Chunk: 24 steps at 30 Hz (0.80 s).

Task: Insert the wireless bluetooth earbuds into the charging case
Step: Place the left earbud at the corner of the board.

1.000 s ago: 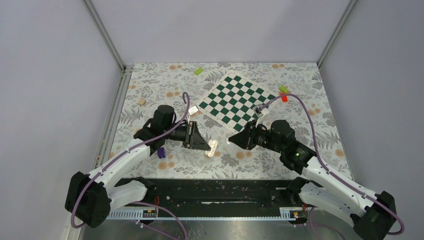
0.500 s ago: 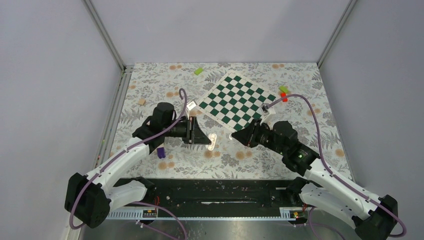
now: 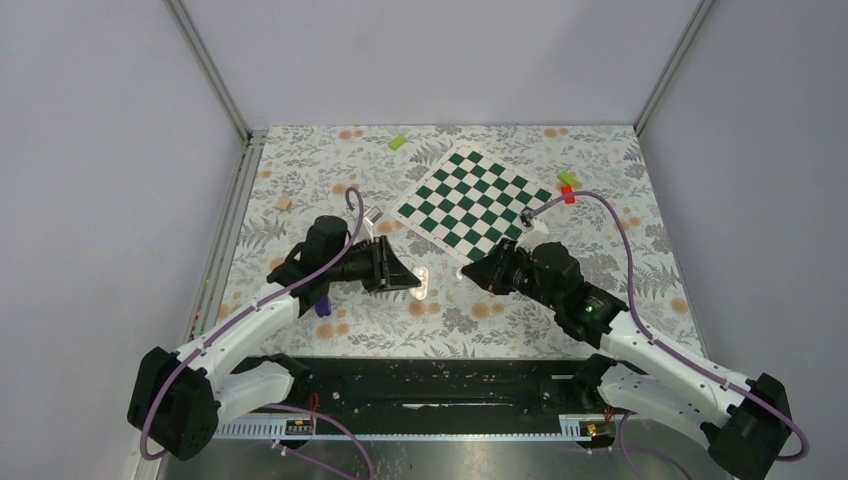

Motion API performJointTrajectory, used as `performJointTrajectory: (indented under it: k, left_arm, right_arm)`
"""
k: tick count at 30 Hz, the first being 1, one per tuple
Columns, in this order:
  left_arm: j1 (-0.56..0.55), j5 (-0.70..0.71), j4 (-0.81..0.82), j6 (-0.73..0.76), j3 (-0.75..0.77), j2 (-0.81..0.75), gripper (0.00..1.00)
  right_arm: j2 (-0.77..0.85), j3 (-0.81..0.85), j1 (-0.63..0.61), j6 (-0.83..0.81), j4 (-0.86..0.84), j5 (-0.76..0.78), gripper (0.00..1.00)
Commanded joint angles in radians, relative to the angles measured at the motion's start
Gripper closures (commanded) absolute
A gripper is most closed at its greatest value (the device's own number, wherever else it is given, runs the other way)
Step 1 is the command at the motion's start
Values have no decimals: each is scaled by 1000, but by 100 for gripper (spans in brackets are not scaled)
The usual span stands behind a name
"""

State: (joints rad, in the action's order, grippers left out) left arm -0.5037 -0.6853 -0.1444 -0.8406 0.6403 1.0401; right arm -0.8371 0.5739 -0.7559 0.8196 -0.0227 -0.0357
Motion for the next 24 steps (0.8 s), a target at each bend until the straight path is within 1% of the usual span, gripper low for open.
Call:
performJointTrajectory:
  k: [1, 6, 10, 13, 16, 19, 22, 24]
  left_arm:
    - [-3, -115, 72, 3, 40, 47, 88]
    - [-5, -156, 70, 14, 53, 64, 87]
    - [-4, -196, 102, -4, 61, 87, 87]
    - [-5, -218, 111, 23, 64, 87, 87]
    - [-8, -223, 116, 99, 62, 42, 87]
    - [-14, -232, 91, 193, 69, -20, 87]
    - [-24, -219, 10, 310, 96, -65, 87]
    - [-25, -215, -22, 355, 111, -77, 88]
  right_arm:
    - [-35, 41, -48, -129, -119, -108, 100]
    - [-55, 81, -77, -236, -97, -143, 100]
    - [-73, 85, -90, -267, -99, -177, 100]
    - [-66, 68, -91, -280, -123, -204, 100]
    - [-30, 45, -90, -329, -120, -197, 100]
    - [41, 19, -91, -394, -103, -180, 100]
    - [118, -11, -90, -463, -90, -175, 100]
    - [160, -30, -91, -503, -77, -169, 100]
